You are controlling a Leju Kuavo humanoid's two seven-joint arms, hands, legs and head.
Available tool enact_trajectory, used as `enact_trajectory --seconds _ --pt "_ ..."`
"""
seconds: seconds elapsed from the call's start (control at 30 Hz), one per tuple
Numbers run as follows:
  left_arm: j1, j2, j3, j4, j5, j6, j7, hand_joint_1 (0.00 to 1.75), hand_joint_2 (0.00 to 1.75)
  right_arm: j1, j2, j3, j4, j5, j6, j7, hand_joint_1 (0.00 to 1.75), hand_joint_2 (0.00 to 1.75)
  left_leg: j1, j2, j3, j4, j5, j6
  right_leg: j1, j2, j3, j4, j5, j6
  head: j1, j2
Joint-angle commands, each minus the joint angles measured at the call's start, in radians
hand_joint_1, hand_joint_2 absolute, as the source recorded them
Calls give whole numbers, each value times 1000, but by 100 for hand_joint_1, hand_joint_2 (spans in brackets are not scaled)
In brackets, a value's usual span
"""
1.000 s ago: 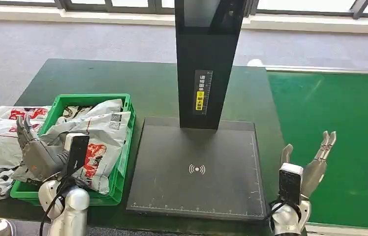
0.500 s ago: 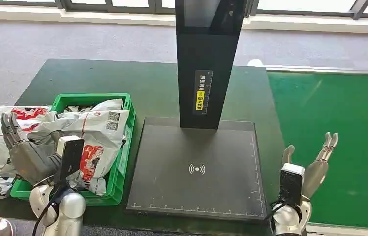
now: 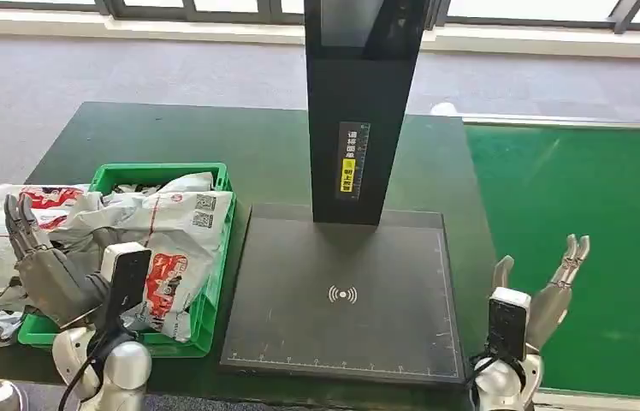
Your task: Moved the parcel from conveyor to table for the left to box.
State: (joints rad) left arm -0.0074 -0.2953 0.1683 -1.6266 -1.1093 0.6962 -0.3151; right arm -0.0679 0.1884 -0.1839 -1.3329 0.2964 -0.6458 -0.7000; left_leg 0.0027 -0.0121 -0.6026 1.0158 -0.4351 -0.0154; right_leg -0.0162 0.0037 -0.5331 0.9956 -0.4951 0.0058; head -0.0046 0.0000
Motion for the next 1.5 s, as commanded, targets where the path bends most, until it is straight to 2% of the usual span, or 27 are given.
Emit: enact_trajectory --seconds 0.03,0.23,0.43,0.87,1.07,1.3,1.5 --pt "38 -54 -57 127 -25 2 27 0 175 -4 30 -85 1 10 17 2 0 175 -1 1 4 -3 0 0 0 -1 4 -4 0 -1 0 0" --pt "6 -22 -85 256 2 0 36 0 175 -4 30 -95 2 13 25 2 0 175 -1 -1 4 -3 0 0 -1 -2 4 -3 0 0 0 0" --pt "44 -2 -140 204 97 -54 -4 0 175 -1 30 -101 -3 11 30 2 0 175 0 1 5 -4 0 0 0 -1 5 -5 0 -1 0 0" --pt "59 -2 -134 184 74 -56 15 0 175 -12 34 -101 10 17 36 2 0 175 -1 3 4 -3 -1 0 0 1 3 -3 0 -1 0 0" --pt "132 20 -186 56 288 -152 -130 0 175 -13 28 -105 18 11 41 2 0 175 0 2 2 -1 -1 0 0 1 1 -1 0 0 0 0" --pt "206 38 -177 -58 483 -274 -273 0 175 -9 21 -110 15 2 46 2 0 175 0 2 2 -1 -1 0 0 1 1 -1 0 -1 0 0" --pt "211 36 -173 -65 494 -282 -285 0 175 -9 20 -110 16 2 46 2 0 175 0 2 3 -2 -1 0 0 1 2 -3 0 -1 0 0"
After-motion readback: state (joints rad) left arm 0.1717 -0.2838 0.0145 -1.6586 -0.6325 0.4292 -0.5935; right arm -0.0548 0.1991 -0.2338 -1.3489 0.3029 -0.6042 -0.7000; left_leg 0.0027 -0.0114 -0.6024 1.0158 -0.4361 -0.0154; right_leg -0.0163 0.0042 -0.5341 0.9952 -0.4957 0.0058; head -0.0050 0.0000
